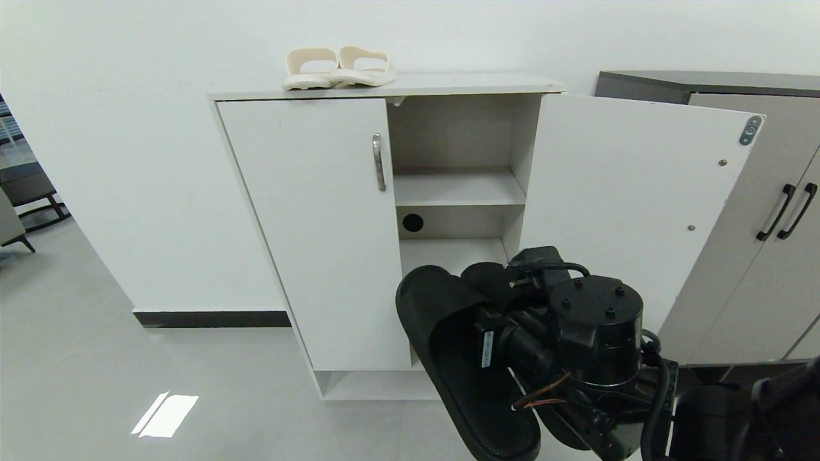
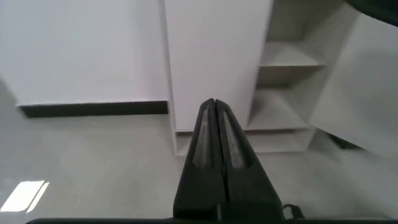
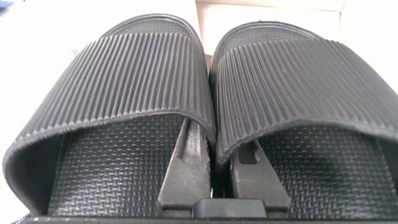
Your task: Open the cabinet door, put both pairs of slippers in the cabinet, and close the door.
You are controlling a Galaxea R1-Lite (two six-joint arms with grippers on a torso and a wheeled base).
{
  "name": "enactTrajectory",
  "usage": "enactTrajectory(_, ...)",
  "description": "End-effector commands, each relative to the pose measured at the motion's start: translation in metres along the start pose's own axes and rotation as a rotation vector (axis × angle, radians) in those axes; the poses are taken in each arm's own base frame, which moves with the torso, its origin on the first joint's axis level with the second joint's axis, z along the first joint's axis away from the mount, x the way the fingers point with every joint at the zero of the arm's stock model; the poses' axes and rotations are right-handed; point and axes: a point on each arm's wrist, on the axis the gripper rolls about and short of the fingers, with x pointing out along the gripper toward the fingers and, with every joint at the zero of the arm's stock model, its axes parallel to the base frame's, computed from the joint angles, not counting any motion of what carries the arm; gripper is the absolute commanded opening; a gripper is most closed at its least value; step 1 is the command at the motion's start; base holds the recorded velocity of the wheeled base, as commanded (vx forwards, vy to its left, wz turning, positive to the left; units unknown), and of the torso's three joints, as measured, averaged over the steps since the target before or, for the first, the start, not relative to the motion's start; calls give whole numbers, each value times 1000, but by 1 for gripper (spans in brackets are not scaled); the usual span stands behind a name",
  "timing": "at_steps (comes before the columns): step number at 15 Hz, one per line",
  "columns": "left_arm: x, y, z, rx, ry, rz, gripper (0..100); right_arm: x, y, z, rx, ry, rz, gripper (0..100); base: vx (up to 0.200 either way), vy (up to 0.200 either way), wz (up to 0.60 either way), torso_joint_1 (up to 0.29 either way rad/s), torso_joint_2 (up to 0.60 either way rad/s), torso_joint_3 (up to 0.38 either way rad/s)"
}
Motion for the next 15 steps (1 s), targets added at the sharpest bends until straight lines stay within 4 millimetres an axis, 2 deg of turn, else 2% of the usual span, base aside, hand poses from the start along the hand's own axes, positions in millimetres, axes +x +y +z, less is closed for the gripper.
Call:
enactTrajectory(1, 0, -1, 0, -10, -6, -41, 0, -1, 0, -1, -2, 3, 0, 0, 0, 0, 0, 0, 0, 0)
enactTrajectory(15, 0, -1, 0, 2, -6, -51, 0, -2, -1, -10, -14, 31, -1, 0, 0, 0, 0, 0, 0, 0)
